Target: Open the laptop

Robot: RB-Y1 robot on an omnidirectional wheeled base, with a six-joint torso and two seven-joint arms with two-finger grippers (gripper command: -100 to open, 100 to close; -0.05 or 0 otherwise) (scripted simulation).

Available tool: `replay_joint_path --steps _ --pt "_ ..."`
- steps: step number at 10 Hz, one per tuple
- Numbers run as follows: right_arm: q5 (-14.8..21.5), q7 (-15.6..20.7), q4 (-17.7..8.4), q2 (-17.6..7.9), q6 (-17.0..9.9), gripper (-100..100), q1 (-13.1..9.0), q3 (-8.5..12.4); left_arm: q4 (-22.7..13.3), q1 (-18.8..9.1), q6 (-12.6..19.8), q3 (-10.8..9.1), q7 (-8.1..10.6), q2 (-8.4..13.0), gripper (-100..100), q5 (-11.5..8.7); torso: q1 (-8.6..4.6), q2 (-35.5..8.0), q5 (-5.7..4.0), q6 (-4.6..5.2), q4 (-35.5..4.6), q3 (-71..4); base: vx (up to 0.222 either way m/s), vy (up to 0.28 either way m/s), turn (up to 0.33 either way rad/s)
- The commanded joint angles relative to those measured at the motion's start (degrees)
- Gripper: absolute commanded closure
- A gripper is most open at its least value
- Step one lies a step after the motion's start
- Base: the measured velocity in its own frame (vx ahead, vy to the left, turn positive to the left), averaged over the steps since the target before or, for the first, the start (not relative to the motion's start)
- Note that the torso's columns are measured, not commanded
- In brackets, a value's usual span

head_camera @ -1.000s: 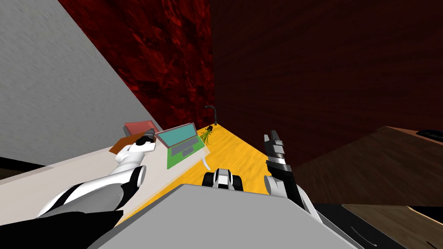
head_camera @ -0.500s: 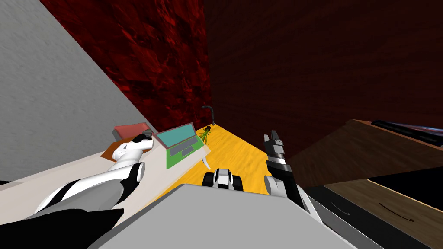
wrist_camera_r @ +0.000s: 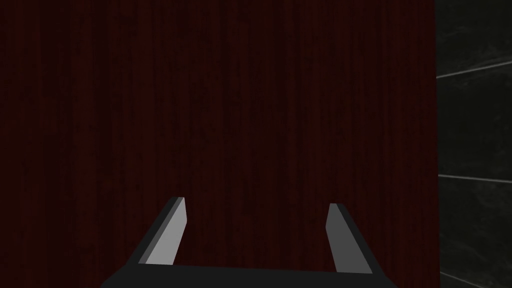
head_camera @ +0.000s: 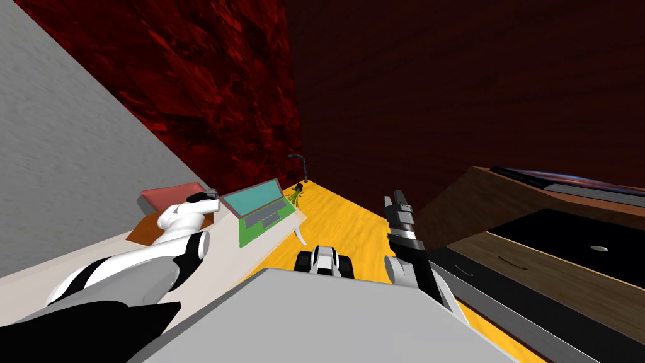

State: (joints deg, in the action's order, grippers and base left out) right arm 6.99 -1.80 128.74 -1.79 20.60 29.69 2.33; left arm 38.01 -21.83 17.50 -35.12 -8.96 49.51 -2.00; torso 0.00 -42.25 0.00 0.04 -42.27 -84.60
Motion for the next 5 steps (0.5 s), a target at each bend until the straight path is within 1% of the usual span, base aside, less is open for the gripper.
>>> replay_joint_path --steps 1,2,3,4,5 --pt "0.0 0.0 0.0 0.0 0.0 0 0.0 0.0 -1.6 -2.0 4.5 -0.7 -1.57 1.6 -100 -1.8 0.03 0.0 0.04 -0.05 0.0 0.0 -0.111 0.078 -0.243" --pt "0.0 0.0 0.0 0.0 0.0 0 0.0 0.0 -1.6 -2.0 6.1 -0.7 -1.57 1.6 -100 -1.8 0.13 -0.1 0.05 0.02 0.0 0.0 -0.074 0.071 -0.132" --pt "0.0 0.0 0.0 0.0 0.0 0 0.0 0.0 -2.5 -3.2 7.9 -1.25 -2.55 2.6 -100 -2.8 0.08 0.1 0.04 -0.06 0.0 0.0 -0.075 0.08 -0.236" --pt "0.0 0.0 0.0 0.0 0.0 0 0.0 0.0 -2.5 -3.2 9.5 -1.25 -2.55 2.6 -100 -2.8 0.07 0.1 0.03 0.08 0.0 0.0 -0.069 0.061 -0.12" --pt "0.0 0.0 0.0 0.0 0.0 0 0.0 0.0 -2.5 -3.2 9.9 -1.25 -2.55 2.6 -100 -2.8 0.01 0.1 0.04 -0.03 0.0 -0.1 -0.028 0.018 0.01"
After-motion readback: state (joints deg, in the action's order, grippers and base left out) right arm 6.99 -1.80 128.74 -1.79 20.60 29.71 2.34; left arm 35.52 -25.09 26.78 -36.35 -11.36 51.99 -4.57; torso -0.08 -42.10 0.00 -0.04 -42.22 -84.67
